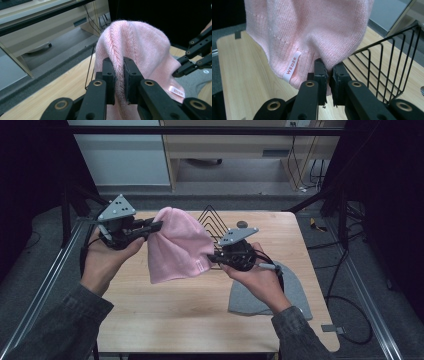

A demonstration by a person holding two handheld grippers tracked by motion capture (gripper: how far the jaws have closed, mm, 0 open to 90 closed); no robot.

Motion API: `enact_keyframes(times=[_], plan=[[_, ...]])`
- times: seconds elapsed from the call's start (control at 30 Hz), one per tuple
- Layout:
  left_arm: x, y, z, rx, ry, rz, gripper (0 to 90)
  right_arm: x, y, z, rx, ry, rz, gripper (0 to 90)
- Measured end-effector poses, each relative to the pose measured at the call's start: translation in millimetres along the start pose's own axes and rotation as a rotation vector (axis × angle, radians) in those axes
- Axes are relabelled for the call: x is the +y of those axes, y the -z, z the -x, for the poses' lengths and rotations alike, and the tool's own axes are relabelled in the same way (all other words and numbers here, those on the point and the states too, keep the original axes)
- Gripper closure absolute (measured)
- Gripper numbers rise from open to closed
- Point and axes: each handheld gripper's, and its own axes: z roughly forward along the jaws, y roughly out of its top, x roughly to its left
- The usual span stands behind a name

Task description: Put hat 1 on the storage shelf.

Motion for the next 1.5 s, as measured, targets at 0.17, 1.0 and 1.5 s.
enact_keyframes(times=[0.17,1.0,1.5], plan=[[14.2,-6.1,-8.8,0.012,0.018,-0.014,80.6,14.7,8.0,9.5,0.008,-0.031,0.015,84.2],[42.6,-54.6,-47.9,0.012,0.048,0.014,80.6,34.0,-17.0,69.1,-0.006,-0.073,-0.004,84.2],[52.0,-97.0,-67.7,0.021,0.116,0.057,80.5,35.9,-26.3,100.7,-0.044,-0.137,0.041,84.1]])
